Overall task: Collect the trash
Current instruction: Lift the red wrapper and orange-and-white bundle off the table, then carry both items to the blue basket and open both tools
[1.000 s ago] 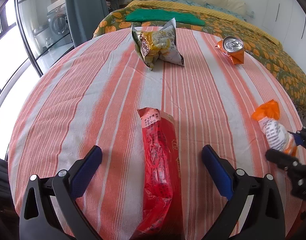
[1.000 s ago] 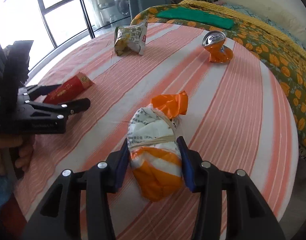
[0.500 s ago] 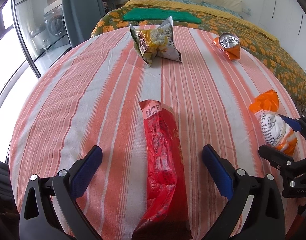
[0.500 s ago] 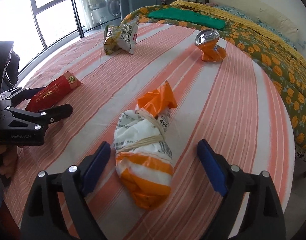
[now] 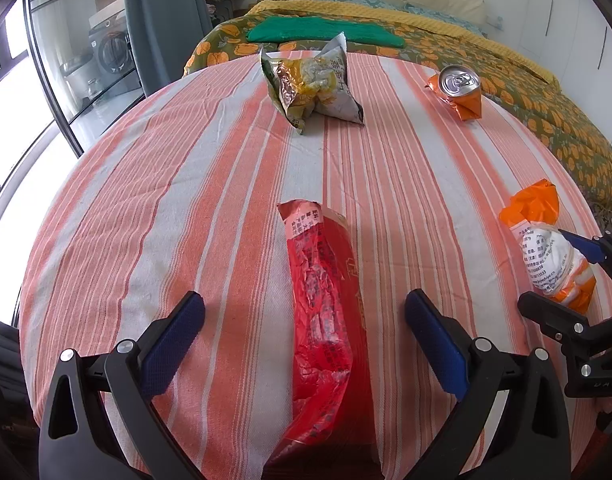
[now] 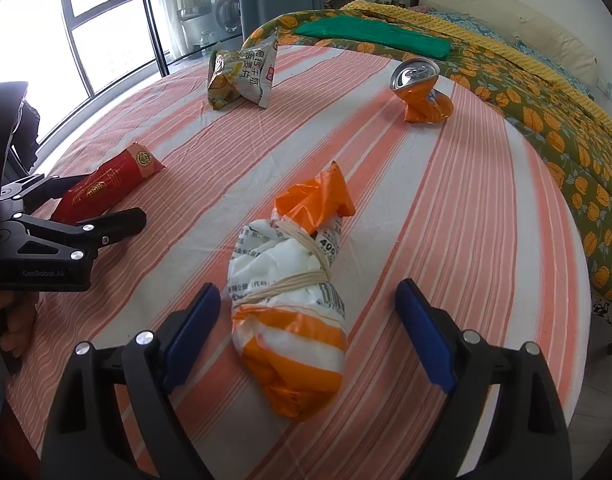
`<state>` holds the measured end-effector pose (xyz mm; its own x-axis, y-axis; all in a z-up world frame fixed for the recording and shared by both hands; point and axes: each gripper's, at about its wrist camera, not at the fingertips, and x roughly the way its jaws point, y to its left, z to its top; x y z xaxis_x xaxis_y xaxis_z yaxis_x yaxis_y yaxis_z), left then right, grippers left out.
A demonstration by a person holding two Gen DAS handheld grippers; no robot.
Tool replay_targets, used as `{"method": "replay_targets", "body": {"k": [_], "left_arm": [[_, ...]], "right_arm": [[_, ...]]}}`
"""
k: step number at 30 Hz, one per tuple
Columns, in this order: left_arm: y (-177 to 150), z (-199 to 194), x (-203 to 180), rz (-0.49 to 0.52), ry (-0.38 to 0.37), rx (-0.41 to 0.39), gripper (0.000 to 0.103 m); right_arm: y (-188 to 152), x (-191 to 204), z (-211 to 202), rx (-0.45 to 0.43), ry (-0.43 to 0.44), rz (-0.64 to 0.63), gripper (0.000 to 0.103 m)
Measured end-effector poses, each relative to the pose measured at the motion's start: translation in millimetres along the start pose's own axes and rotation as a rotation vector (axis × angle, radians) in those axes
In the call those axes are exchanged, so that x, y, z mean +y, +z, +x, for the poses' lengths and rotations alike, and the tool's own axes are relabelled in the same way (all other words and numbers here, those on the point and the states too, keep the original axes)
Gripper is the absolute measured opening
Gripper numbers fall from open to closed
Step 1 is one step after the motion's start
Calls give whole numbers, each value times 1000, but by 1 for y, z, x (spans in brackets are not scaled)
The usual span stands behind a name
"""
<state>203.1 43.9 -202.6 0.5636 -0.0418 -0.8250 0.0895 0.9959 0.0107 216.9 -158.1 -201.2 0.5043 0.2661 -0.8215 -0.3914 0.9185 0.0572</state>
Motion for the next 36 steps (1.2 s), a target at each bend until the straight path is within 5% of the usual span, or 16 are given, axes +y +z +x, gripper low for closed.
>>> {"method": "replay_targets", "body": {"k": [4,6,10,17,20,23,25,27,36], "left_arm": [[1,-2,3,25,-34,18,99],[1,-6,12,67,-111,57,99],[1,-18,50,-91,-301,65,99],[10,-22,37,-50,-270,0,96],[10,-15,20,-2,-251,18,76],[6,-15,13,24,-201,9,61],[4,-15,10,38,-188,-1,35],[3,-15,12,43,-147,-13,18],[1,-40,13,-41,-324,-88,11]], "right_arm": [[0,0,0,0,2,1,88],[0,-1,0,-1,16,5,90],[-2,-10,-6,4,99,29,90],[12,-7,-23,110,92,17,86],[19,9,-19,141,63,-43,83],[22,18,-7,164,13,-86,65],[21,17,0,178,4,-83,46],[20,9,-7,137,20,-30,45],[-25,-68,-96,-44,115,208,44]]}}
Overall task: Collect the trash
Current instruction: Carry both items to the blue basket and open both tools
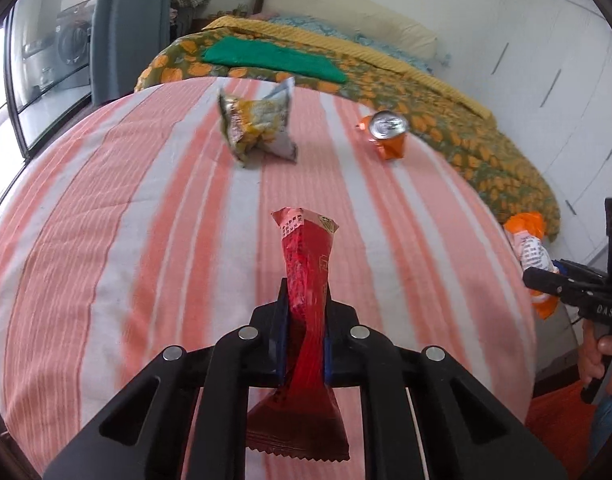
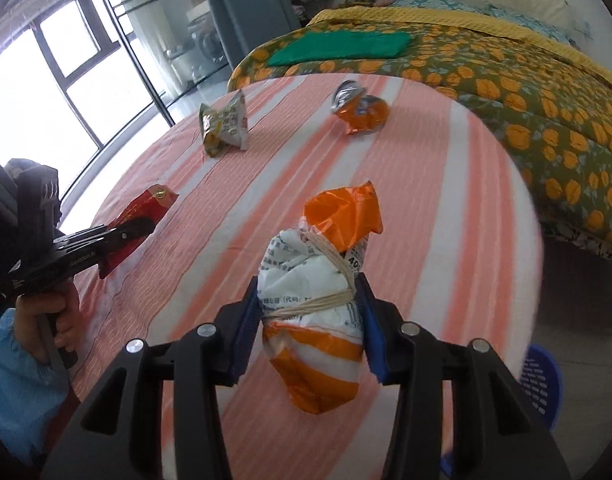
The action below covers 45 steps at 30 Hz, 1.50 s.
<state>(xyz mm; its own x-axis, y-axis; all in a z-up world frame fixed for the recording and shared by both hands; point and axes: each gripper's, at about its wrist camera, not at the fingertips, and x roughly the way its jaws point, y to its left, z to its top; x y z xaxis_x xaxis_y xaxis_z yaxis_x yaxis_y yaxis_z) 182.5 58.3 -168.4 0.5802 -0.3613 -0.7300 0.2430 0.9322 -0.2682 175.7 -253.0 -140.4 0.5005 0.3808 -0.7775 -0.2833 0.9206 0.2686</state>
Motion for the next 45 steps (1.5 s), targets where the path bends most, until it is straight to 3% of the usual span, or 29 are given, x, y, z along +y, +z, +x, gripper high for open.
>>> {"method": "replay_targets", "body": {"k": [3,5,10,18,21,25,29,38,39,40,41,42,43,45], "left_arm": [[-3,-5,-19,25,-48,-10,10],[-6,-7,-35,25,-91,-14,10],[-16,-9,-94,55,-208,-10,9],[-39,-3,-251,239,-428,60,9],[-53,14,-305,288,-466,103,9],[-76,57,-360,313,-471,179,9],[-96,112,-395,329,-419,242,9],[-114,204,-417,354,-336,314,12],[-117,210,-417,359,-324,318,18],[-118,214,-417,359,-311,322,33],[-119,219,-416,356,-303,329,41],[-118,224,-415,351,-294,330,52],[-117,224,-413,348,-281,324,58],[-114,215,-408,339,-276,302,64]], "right_arm": [[-23,-47,-42,-48,-43,76,45],[-43,-84,-63,-60,-120,120,45],[-87,-159,-87,-50,-227,245,45],[-125,-218,-93,-65,-274,333,45],[-146,-240,-89,-63,-307,393,45],[-154,-260,-87,-37,-284,467,45],[-155,-282,-88,-26,-290,487,45],[-163,-319,-76,-11,-191,597,45],[-163,-320,-74,-9,-186,596,46],[-163,-320,-72,-7,-179,599,47],[-163,-322,-70,-5,-179,609,54],[-164,-325,-69,-6,-181,623,77],[-165,-326,-70,-14,-181,638,82],[-165,-329,-74,-32,-172,654,82]]}}
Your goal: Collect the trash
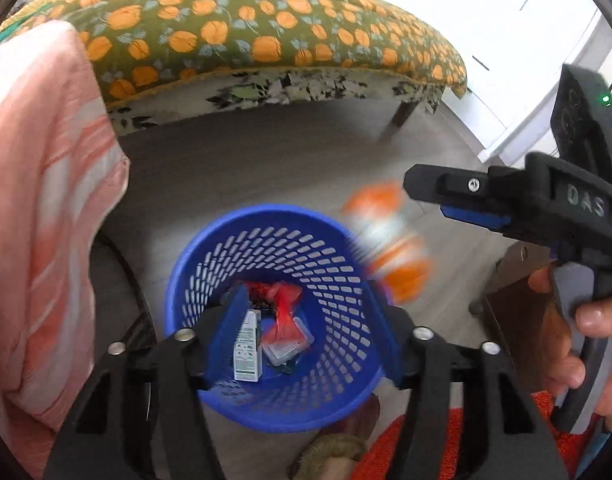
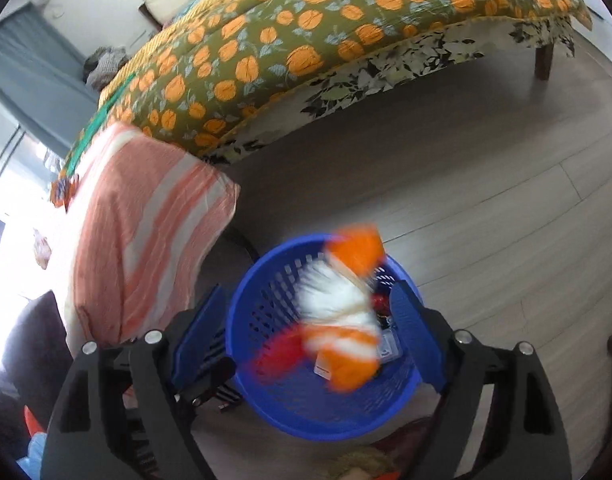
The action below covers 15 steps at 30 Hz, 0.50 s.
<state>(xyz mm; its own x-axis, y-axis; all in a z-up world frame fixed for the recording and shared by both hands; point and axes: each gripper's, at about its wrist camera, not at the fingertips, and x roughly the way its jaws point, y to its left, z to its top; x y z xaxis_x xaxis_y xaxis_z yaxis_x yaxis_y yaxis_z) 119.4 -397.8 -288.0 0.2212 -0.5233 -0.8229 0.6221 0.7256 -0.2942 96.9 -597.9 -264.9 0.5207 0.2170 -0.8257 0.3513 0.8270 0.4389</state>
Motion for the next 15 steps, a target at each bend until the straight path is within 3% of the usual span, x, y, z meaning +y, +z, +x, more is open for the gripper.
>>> {"method": "replay_targets", "body": {"k": [5,7,9,12,15], "left_arm": [[-1,-54,-15,25,-5,-121,75],[-6,-88,-24,53,-5,-210,89],[-13,-123,-29,86,-8,-289,96],[-24,-163,-21,106,-1,-360,96],[-37,-191,3,89,78,-396,96]], "right_arm": [[5,4,-17,-80,-27,9,82],[7,13,-24,-127,-52,-15,90],[7,25,-31,-180,-77,-44,98],[5,48,-39,-258,-102,-98,98],[-2,82,-38,-294,-154,-221,98]]}}
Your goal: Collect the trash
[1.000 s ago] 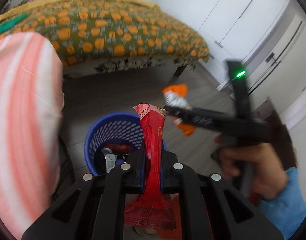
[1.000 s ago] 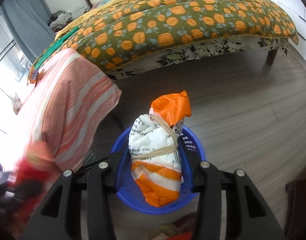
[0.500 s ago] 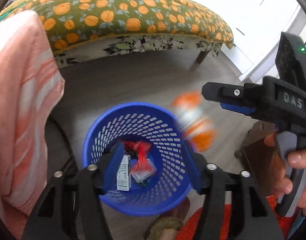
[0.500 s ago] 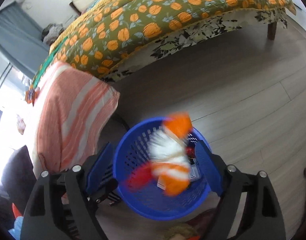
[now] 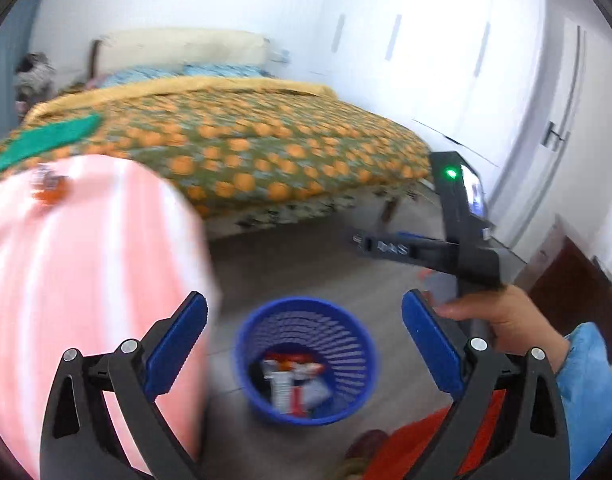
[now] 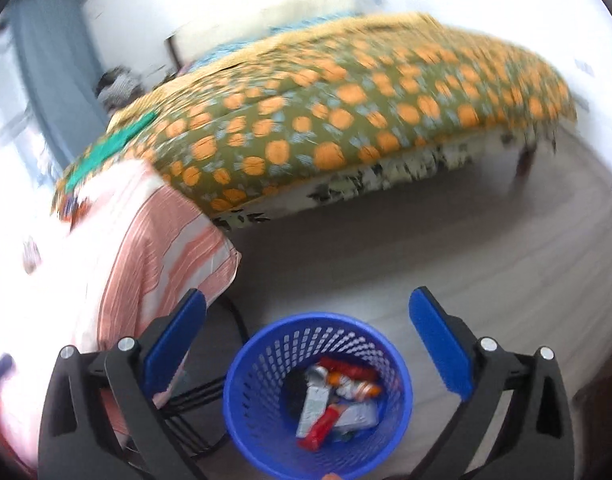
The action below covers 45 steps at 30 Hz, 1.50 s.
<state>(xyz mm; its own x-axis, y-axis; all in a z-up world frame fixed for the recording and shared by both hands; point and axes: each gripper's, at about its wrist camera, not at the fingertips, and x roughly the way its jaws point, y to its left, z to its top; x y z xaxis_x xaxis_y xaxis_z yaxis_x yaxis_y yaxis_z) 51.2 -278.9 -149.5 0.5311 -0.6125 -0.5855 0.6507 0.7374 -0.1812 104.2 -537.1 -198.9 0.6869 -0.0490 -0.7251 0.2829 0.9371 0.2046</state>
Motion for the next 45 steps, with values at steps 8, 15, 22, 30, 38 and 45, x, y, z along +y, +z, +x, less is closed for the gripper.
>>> {"method": "replay_targets", "body": {"k": [8,15,22,30,38,45], "left_arm": [[-27,-51,116,-74,225,95,97],[-43,-89,240,-227,443,192,97],[-58,-98,315,-348,628,273,97],[-63,-101,316,-347,613,251,98],[-63,-96,314,-351,613,262,98],[-46,-107,325,-407,531,185,98]], "right_arm": [[-25,115,0,21,70,-310,98],[-39,228,0,107,141,-437,98],[-31,333,34,145,170,-577,98],[-25,361,83,181,143,-540,98],[-21,355,88,211,177,-493,98],[-21,354,87,211,178,-494,98]]}}
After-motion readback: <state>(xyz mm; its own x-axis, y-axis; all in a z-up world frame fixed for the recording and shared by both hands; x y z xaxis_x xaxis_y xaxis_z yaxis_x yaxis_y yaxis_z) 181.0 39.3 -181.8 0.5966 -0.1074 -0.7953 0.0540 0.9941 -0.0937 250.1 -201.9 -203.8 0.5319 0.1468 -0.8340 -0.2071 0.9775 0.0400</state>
